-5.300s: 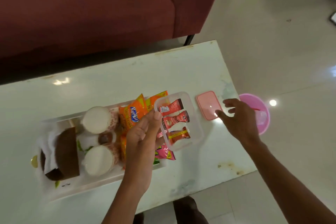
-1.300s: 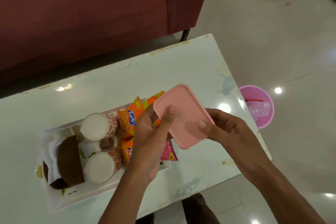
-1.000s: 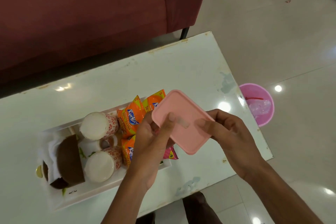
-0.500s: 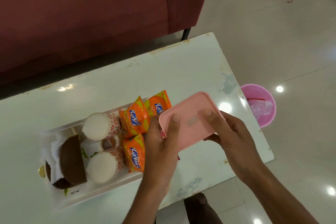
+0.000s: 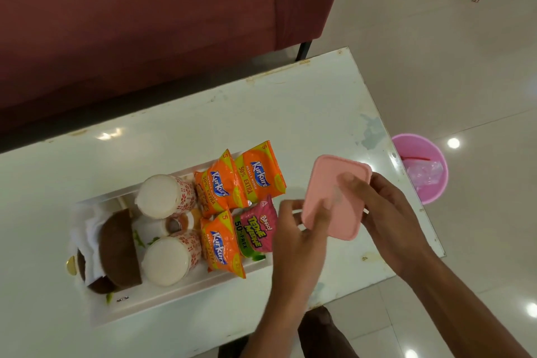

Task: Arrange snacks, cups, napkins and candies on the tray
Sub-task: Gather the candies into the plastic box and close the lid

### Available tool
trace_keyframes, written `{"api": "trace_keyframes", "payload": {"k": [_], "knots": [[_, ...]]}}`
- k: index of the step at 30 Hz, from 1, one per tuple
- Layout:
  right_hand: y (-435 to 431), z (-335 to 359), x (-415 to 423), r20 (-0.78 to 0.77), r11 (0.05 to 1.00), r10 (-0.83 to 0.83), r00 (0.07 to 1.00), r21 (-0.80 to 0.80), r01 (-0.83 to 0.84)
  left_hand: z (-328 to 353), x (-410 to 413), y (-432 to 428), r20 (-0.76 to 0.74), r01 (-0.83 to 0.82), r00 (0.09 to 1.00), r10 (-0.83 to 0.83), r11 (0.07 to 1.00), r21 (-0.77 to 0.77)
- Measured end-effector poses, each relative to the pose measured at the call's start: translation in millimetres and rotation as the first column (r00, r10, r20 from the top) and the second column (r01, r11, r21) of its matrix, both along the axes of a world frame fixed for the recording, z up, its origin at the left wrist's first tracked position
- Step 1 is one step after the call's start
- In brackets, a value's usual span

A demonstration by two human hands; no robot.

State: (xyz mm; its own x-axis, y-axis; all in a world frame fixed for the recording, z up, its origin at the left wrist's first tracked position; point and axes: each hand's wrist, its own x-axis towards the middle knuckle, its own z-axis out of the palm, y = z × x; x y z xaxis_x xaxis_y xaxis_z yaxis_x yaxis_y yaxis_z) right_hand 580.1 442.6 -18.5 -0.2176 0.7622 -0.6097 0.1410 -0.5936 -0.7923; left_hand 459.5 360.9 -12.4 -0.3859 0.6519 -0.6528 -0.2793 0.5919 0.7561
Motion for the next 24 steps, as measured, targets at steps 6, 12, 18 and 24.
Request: {"api": "trace_keyframes", "payload": {"k": [6, 12, 18, 24], "knots": [[9.5, -28.6, 0.1, 0.199, 1.000, 0.010, 0.980, 0.023, -0.015, -27.0, 16.0, 1.0, -0.339, 0.176, 0.919, -0.202, 0.979, -0.105], [9.2, -71.7, -7.0, 0.389, 0.997, 0.037, 0.921, 0.053, -0.062, -47.3, 21.3, 14.8, -0.416, 0.182, 0.878, -0.235, 0.969, -0.164], [9.3, -95.6, -10.6, 0.469, 0.988, 0.045, 0.882, 0.109, -0.109, -57.9, 29.5, 23.7, -0.413, 0.194, 0.870, -0.271, 0.956, -0.219], [10.3, -103.4, -11.4, 0.462, 0.976, 0.088, 0.882, 0.139, -0.169, -59.5, 34.2, 30.6, -0.431, 0.215, 0.851, -0.300, 0.948, -0.235]]}}
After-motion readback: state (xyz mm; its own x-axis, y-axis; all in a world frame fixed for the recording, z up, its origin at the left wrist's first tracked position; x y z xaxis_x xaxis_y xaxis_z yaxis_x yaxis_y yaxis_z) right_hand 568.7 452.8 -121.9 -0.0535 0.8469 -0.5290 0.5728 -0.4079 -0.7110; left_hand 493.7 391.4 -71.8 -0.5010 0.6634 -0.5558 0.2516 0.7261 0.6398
